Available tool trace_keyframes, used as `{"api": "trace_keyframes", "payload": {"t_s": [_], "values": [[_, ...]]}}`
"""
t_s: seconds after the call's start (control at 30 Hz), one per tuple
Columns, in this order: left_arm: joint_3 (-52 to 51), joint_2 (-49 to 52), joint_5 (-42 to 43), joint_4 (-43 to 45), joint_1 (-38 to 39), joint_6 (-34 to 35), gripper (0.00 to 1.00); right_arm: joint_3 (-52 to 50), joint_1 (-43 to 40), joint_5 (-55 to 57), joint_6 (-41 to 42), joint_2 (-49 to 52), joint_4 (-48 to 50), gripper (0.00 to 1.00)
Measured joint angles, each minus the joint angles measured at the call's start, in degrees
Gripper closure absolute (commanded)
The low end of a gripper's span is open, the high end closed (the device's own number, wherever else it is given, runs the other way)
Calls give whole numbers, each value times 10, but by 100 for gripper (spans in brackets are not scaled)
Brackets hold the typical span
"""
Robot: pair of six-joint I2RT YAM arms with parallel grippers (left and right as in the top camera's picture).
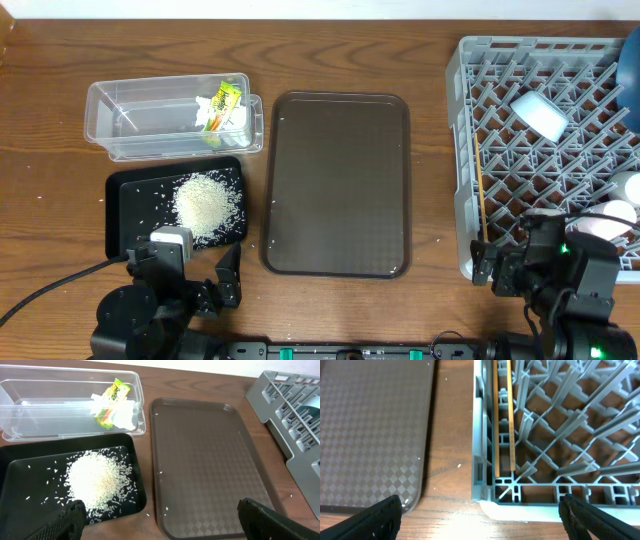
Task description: Sort waste into correct bins and load items into the dishwasher rack
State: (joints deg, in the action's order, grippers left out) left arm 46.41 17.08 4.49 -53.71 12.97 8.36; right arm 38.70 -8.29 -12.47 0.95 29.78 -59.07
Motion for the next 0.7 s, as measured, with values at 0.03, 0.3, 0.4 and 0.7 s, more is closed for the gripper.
{"api": "trace_keyframes", "payload": {"t_s": [0.03,0.3,0.4,0.7], "values": [[0,0,0,0,0,0,1,0,5,0,0,-10,0,1],[-1,0,0,0,0,0,1,-14,51,10,-4,-120,5,1],[-1,0,0,0,0,0,1,-40,65,19,-6,-181,50,1],[-2,0,0,0,0,0,1,-209,98,24,-11,-289,274,1]]}}
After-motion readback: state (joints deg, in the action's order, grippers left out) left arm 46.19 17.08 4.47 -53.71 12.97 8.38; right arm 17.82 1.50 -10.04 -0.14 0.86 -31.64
